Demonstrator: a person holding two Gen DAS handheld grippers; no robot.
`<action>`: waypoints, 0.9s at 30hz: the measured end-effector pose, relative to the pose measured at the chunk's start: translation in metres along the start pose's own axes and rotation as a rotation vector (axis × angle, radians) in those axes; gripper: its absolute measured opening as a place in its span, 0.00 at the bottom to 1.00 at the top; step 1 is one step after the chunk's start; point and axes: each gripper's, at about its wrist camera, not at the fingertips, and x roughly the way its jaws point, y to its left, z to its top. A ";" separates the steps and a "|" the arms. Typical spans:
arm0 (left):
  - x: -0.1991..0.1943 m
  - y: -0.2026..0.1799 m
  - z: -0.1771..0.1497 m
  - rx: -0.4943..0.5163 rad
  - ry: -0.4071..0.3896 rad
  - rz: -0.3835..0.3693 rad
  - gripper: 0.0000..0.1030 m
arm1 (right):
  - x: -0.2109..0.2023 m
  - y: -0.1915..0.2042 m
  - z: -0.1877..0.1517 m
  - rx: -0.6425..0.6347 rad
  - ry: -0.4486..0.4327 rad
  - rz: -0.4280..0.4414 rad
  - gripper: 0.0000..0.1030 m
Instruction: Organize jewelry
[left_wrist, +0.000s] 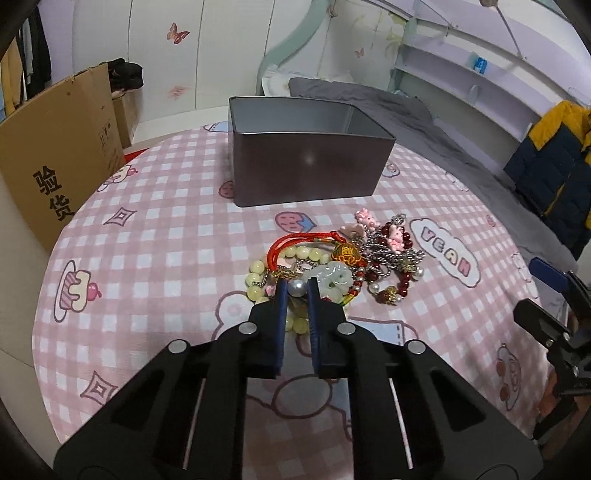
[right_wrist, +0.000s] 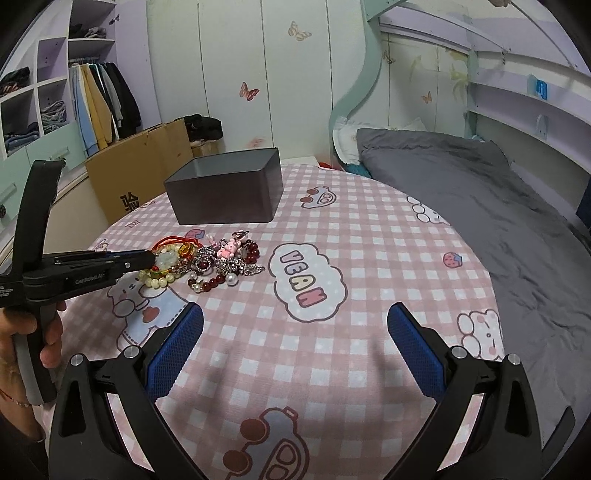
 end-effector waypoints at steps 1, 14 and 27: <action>-0.004 0.002 0.000 -0.009 -0.016 -0.003 0.11 | 0.000 0.001 0.002 -0.007 0.000 0.005 0.93; -0.047 0.021 0.004 -0.068 -0.100 -0.080 0.12 | 0.019 0.013 0.028 -0.070 0.061 0.080 0.93; -0.017 0.022 0.008 -0.105 -0.057 -0.070 0.64 | 0.034 0.014 0.034 -0.066 0.100 0.129 0.93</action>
